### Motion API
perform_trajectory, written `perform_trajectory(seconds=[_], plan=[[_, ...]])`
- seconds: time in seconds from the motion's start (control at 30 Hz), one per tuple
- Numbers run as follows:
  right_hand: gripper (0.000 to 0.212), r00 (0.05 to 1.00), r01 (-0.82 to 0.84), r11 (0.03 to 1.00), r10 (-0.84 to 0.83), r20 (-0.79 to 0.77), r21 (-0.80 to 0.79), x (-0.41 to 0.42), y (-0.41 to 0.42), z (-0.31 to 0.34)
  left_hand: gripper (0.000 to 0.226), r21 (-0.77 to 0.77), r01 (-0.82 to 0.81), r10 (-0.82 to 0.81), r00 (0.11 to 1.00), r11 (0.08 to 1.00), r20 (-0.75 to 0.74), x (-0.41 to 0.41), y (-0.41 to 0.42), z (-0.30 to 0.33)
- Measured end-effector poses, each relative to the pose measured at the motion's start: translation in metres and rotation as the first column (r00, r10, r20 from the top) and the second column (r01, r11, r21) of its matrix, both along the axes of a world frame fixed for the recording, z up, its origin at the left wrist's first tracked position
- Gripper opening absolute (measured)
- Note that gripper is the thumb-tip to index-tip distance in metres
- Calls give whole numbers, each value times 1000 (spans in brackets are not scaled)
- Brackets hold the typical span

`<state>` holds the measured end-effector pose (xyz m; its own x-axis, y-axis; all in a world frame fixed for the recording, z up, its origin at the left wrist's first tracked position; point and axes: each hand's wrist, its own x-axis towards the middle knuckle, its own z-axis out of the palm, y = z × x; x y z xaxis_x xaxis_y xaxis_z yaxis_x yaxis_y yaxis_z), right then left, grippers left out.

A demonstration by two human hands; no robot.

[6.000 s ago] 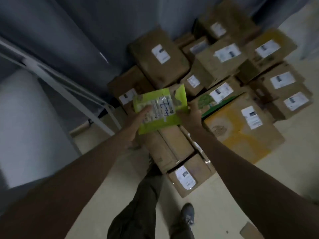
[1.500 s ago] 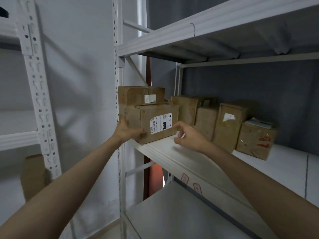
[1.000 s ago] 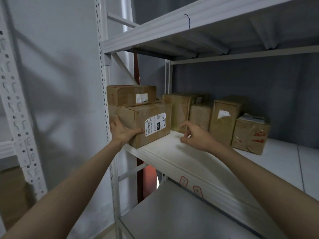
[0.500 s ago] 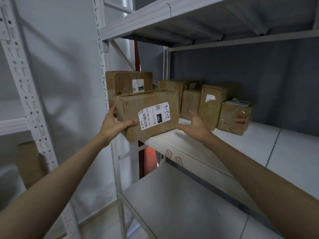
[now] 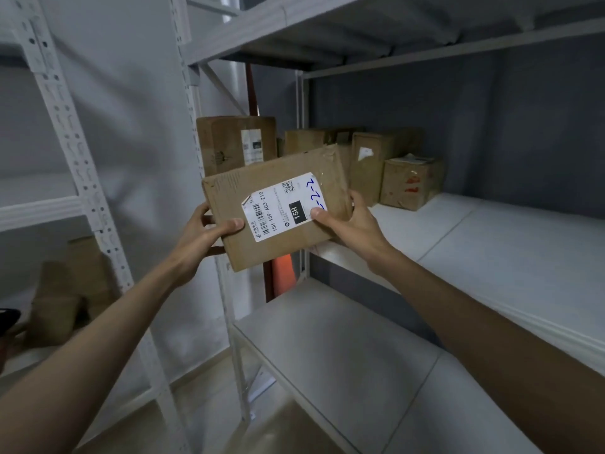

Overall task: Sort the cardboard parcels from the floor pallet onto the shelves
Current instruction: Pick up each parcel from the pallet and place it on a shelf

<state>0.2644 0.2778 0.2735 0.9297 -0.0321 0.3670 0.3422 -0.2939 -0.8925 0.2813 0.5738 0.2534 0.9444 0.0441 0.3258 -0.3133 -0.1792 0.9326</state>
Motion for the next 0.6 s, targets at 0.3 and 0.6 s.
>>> perform_trajectory(seconds=[0.3, 0.6], plan=[[93, 970, 233, 971, -229, 77, -49, -127, -54, 17, 98, -19, 267, -267, 964, 964, 23, -56, -60, 13], [90, 854, 520, 854, -520, -3, -21, -324, -94, -23, 95, -8, 499, -499, 867, 867, -1, -154, -156, -12]])
